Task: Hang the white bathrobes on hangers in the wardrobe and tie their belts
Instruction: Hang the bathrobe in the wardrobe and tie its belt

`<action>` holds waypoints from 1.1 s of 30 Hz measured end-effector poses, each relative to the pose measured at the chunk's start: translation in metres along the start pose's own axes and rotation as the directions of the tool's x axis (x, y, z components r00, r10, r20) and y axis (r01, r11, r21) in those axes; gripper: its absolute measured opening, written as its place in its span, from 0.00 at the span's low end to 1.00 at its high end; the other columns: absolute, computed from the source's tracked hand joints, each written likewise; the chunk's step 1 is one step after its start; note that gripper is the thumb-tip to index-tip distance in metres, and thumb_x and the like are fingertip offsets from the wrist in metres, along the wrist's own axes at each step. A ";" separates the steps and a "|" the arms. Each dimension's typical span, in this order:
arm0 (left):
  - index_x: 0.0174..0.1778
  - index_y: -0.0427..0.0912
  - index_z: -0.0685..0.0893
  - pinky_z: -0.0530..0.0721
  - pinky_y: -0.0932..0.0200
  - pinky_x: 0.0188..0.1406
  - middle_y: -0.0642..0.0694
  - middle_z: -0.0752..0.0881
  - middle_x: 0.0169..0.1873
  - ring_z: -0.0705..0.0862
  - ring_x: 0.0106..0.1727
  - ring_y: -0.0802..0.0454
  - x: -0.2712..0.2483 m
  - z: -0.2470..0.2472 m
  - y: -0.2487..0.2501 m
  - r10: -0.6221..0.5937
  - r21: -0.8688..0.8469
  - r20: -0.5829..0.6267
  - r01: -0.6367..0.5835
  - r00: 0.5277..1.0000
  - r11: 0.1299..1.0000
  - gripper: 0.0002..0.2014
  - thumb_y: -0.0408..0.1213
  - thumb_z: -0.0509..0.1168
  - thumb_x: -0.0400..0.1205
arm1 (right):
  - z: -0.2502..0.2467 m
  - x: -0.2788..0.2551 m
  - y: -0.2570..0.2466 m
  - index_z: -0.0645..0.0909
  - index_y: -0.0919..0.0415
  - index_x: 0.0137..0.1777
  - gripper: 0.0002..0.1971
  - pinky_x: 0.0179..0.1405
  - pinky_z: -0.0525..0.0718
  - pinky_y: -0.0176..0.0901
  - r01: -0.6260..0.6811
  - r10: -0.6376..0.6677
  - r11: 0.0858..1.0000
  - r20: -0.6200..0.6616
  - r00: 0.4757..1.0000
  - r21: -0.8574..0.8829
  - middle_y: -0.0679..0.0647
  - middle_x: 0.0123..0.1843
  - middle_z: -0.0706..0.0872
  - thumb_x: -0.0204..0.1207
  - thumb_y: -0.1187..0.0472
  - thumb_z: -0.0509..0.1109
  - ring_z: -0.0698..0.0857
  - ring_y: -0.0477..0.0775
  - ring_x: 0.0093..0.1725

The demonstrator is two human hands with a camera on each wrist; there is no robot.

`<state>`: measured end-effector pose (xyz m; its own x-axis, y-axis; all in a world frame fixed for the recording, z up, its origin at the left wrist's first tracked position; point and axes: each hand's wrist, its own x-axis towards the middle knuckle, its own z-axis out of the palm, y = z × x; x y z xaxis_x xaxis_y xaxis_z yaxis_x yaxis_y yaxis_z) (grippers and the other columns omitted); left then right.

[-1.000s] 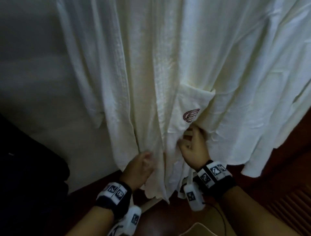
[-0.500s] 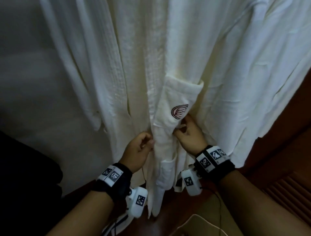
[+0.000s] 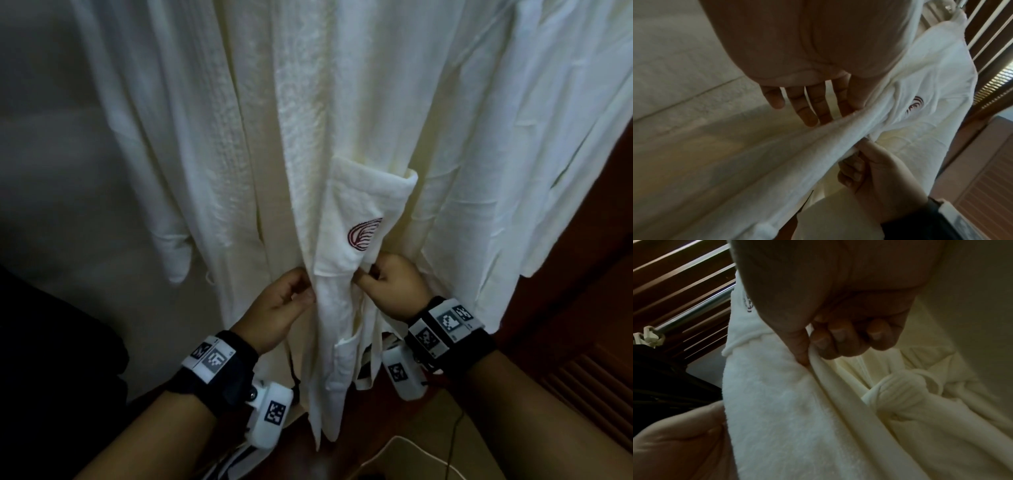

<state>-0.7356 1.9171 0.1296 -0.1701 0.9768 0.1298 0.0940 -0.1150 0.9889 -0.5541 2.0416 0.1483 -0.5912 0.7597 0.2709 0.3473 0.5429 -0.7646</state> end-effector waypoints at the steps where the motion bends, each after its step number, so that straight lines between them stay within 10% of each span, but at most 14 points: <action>1: 0.67 0.46 0.81 0.79 0.59 0.56 0.47 0.87 0.59 0.84 0.59 0.57 0.001 0.001 0.004 -0.008 0.001 -0.006 0.008 1.000 1.000 0.14 0.42 0.59 0.87 | -0.001 -0.001 0.000 0.88 0.56 0.52 0.11 0.41 0.80 0.28 -0.003 0.003 1.000 0.008 1.000 -0.003 0.46 0.41 0.91 0.79 0.51 0.70 0.86 0.38 0.43; 3: 0.63 0.52 0.83 0.73 0.57 0.46 0.56 0.87 0.54 0.82 0.50 0.60 0.003 0.002 0.007 -0.024 0.004 -0.017 0.024 1.000 1.000 0.19 0.56 0.59 0.84 | -0.001 -0.002 0.000 0.88 0.56 0.52 0.10 0.43 0.82 0.32 -0.013 0.013 1.000 0.004 1.000 0.000 0.47 0.42 0.91 0.79 0.52 0.70 0.87 0.39 0.44; 8: 0.53 0.48 0.85 0.77 0.75 0.48 0.63 0.90 0.43 0.85 0.47 0.69 0.006 0.008 0.016 0.014 0.068 -0.079 -0.009 0.997 0.998 0.11 0.35 0.58 0.88 | -0.009 -0.004 0.005 0.88 0.56 0.53 0.11 0.51 0.86 0.47 -0.068 0.068 0.998 0.005 0.998 -0.004 0.47 0.45 0.91 0.80 0.51 0.70 0.88 0.44 0.47; 15: 0.34 0.48 0.81 0.75 0.74 0.33 0.62 0.83 0.23 0.78 0.28 0.68 0.006 -0.022 0.026 0.162 0.274 -0.346 -0.066 0.924 0.960 0.17 0.35 0.57 0.89 | -0.040 0.000 0.023 0.87 0.51 0.52 0.08 0.55 0.86 0.53 -0.152 0.150 0.988 -0.089 0.985 -0.011 0.45 0.46 0.91 0.80 0.50 0.70 0.88 0.47 0.49; 21: 0.50 0.35 0.83 0.74 0.65 0.45 0.43 0.86 0.42 0.81 0.44 0.55 0.017 -0.067 0.031 0.427 0.557 -0.588 -0.040 0.687 0.830 0.14 0.41 0.56 0.88 | -0.035 0.000 0.012 0.80 0.55 0.37 0.15 0.31 0.77 0.48 -0.041 0.004 0.980 -0.187 0.982 -0.194 0.49 0.28 0.82 0.80 0.47 0.68 0.83 0.53 0.32; 24: 0.51 0.36 0.79 0.78 0.57 0.49 0.40 0.83 0.45 0.81 0.45 0.48 0.027 -0.064 0.015 0.357 0.519 -0.621 0.025 0.698 0.854 0.10 0.40 0.61 0.87 | -0.017 -0.003 -0.006 0.79 0.58 0.32 0.15 0.29 0.76 0.47 0.015 -0.047 0.989 -0.216 0.975 -0.146 0.47 0.24 0.78 0.78 0.51 0.70 0.82 0.52 0.29; 27: 0.44 0.39 0.74 0.77 0.54 0.42 0.44 0.76 0.40 0.71 0.34 0.54 0.011 -0.046 -0.001 0.448 0.626 -0.617 0.058 0.646 0.778 0.10 0.31 0.71 0.78 | 0.004 -0.020 -0.025 0.85 0.56 0.42 0.16 0.36 0.84 0.51 0.028 -0.024 0.987 0.026 0.999 -0.159 0.48 0.33 0.88 0.78 0.44 0.66 0.86 0.49 0.36; 30: 0.40 0.52 0.70 0.74 0.64 0.32 0.56 0.73 0.32 0.74 0.31 0.59 -0.023 -0.021 -0.006 0.463 0.687 -0.221 -0.200 0.858 0.698 0.10 0.35 0.66 0.79 | 0.014 -0.028 -0.031 0.83 0.50 0.49 0.15 0.39 0.86 0.52 0.039 -0.035 0.987 0.027 0.999 -0.156 0.46 0.39 0.87 0.76 0.41 0.62 0.86 0.47 0.39; 33: 0.63 0.49 0.70 0.77 0.68 0.53 0.54 0.74 0.57 0.78 0.57 0.60 -0.035 -0.003 -0.029 0.260 0.671 0.152 -0.292 0.954 0.681 0.24 0.49 0.71 0.76 | 0.022 -0.035 -0.035 0.81 0.55 0.44 0.09 0.38 0.84 0.54 0.118 -0.132 0.982 -0.089 0.987 -0.151 0.51 0.39 0.84 0.75 0.51 0.65 0.83 0.51 0.40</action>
<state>-0.7348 1.8854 0.0968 0.0109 0.9290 0.3699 0.7723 -0.2428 0.5870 -0.5612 1.9885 0.1530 -0.5643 0.7104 0.4206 0.3813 0.6762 -0.6304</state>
